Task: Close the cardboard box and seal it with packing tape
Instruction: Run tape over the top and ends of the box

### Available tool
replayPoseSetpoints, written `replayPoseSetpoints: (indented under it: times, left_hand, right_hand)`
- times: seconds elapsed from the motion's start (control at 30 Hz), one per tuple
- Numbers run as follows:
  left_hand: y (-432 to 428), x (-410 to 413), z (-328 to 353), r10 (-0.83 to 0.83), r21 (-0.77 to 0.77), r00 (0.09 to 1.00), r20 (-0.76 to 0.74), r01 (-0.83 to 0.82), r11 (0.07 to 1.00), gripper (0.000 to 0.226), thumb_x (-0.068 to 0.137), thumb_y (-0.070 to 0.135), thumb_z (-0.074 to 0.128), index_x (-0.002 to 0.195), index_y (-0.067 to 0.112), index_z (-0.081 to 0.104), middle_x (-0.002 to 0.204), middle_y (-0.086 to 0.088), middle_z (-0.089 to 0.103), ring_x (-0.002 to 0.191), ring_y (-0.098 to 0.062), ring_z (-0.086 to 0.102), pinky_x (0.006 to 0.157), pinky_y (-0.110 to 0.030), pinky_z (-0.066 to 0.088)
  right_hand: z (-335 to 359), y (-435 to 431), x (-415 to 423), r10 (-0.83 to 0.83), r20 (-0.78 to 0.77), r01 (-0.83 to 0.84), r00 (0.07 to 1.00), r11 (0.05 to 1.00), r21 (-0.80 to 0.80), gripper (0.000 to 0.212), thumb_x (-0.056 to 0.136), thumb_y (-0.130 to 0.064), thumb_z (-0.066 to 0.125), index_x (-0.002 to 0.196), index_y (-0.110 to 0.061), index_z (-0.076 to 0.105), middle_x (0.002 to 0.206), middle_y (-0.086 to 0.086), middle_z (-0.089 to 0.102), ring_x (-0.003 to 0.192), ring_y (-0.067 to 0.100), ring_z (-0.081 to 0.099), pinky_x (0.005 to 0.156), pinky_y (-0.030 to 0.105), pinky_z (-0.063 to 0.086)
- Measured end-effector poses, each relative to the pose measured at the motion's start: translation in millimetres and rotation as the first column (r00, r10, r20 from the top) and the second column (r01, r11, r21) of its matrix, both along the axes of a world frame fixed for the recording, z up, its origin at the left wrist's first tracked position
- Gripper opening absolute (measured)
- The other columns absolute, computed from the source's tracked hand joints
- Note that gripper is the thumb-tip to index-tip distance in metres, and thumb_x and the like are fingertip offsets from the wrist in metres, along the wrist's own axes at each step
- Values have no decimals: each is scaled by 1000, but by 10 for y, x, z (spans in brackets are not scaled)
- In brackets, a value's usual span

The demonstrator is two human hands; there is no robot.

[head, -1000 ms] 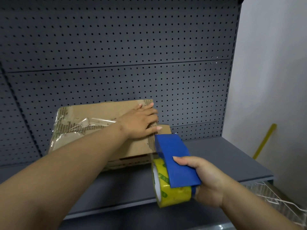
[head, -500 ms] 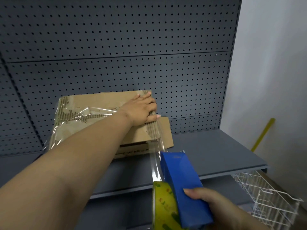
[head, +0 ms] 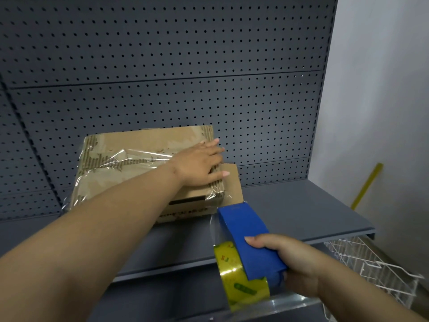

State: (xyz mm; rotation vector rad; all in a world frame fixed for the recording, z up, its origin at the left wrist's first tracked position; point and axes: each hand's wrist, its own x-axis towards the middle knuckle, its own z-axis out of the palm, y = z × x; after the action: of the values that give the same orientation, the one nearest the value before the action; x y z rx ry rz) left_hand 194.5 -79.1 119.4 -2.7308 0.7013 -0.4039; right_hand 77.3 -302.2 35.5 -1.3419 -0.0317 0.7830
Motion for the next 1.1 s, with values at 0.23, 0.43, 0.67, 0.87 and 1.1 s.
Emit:
replayPoseSetpoints:
  times: [0.23, 0.43, 0.67, 0.87, 1.1]
  left_hand:
    - [24, -1, -2, 8, 15, 1000, 18, -8, 1000, 65, 93, 59, 23, 139, 17, 38, 156, -2, 19, 145, -15, -2, 119, -35, 2]
    - [53, 34, 4, -2, 1, 1000, 19, 2, 1000, 65, 92, 60, 22, 137, 17, 40, 155, -2, 22, 145, -14, 0, 119, -36, 3]
    - [51, 43, -2, -11, -22, 1000, 15, 11, 1000, 64, 92, 59, 23, 137, 17, 41, 155, -2, 23, 145, -14, 1, 119, -36, 3]
    - [46, 45, -4, -16, -31, 1000, 14, 17, 999, 63, 92, 59, 23, 136, 17, 42, 154, -2, 25, 145, -15, 2, 119, -36, 4]
    - [2, 37, -24, 21, -13, 1000, 20, -21, 1000, 66, 93, 59, 23, 138, 14, 39, 155, -3, 23, 145, -14, 1, 116, -37, 0]
  right_hand:
    - [-102, 84, -37, 38, -17, -38, 999, 999, 12, 22, 61, -18, 75, 80, -8, 78, 90, 15, 73, 75, 28, 68, 84, 42, 50]
    - [-103, 111, -47, 8, 64, -7, 998, 1000, -16, 36, 57, -25, 74, 90, -11, 72, 85, 9, 73, 80, 25, 65, 79, 36, 45]
    - [-141, 173, -85, 3, 86, -5, 996, 1000, 13, 42, 51, -33, 79, 87, -12, 74, 91, 12, 65, 89, 30, 54, 80, 39, 37]
    - [-116, 156, -85, -4, 41, 1, 999, 999, 54, 36, 60, -25, 67, 92, -8, 69, 74, 6, 72, 63, 19, 66, 57, 28, 52]
    - [44, 159, -64, -28, -34, 29, 999, 999, 20, 34, 56, -25, 70, 86, -7, 68, 72, 11, 72, 55, 22, 67, 58, 32, 55]
